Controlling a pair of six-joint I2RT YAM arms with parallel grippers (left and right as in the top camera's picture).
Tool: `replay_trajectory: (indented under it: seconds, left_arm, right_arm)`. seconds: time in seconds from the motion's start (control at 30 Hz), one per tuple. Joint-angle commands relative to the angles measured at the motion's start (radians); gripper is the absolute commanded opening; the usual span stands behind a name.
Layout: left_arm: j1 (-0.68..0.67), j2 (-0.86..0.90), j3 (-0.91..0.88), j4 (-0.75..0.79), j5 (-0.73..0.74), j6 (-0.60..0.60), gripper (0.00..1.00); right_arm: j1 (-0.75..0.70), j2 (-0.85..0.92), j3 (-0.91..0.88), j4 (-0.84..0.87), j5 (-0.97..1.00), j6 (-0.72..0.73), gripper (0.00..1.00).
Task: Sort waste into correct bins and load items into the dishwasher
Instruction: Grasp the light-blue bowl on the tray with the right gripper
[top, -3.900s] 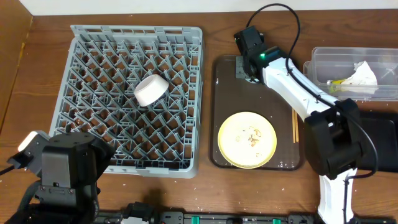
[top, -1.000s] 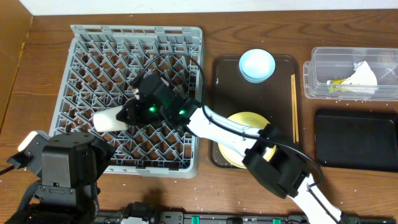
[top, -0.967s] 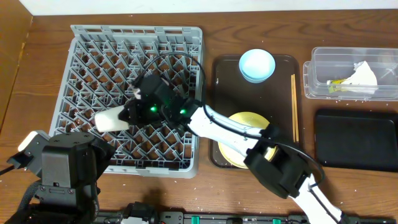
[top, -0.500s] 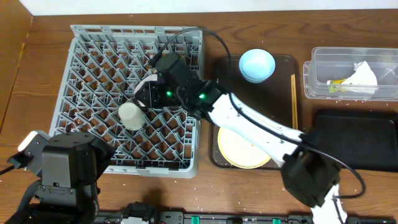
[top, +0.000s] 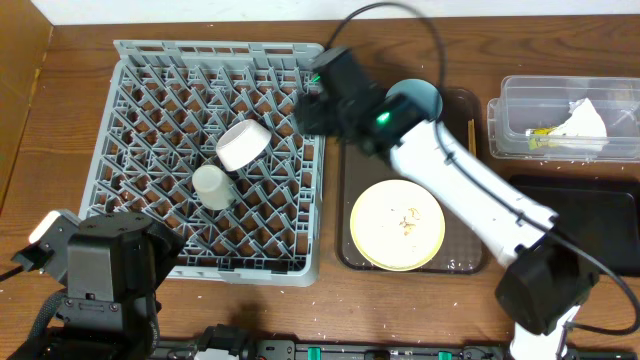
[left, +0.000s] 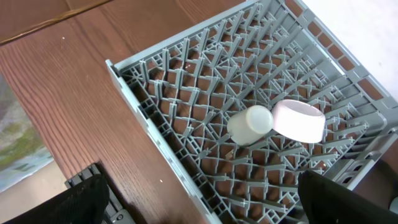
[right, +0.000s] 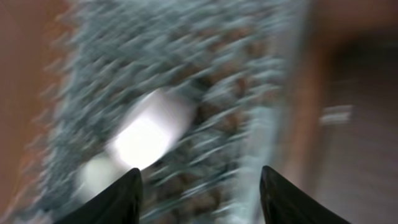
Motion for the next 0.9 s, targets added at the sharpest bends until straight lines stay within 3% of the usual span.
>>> replay_trajectory:
  seconds: [0.0, 0.13, 0.6, 0.7, 0.87]
  left_arm:
    - [0.005, 0.0, 0.008, -0.003, -0.013, -0.009, 0.98]
    - [0.005, 0.0, 0.008, -0.003, -0.013, -0.009, 0.98]
    - [0.005, 0.0, 0.008, -0.003, -0.013, -0.009, 0.98]
    - [0.005, 0.0, 0.008, -0.003, -0.013, -0.009, 0.98]
    - [0.005, 0.0, 0.008, -0.003, -0.013, -0.009, 0.98]
  right_arm:
    - [-0.076, 0.007, -0.001, -0.037, 0.127, -0.078, 0.6]
    - [-0.134, 0.074, -0.001, -0.061, 0.192, -0.13, 0.64]
    - [-0.214, 0.288, -0.001, -0.043, 0.209, -0.172, 0.58]
    - [-0.216, 0.291, -0.001, -0.037, 0.208, -0.217, 0.46]
    - [-0.209, 0.281, 0.001, -0.048, 0.198, -0.256, 0.01]
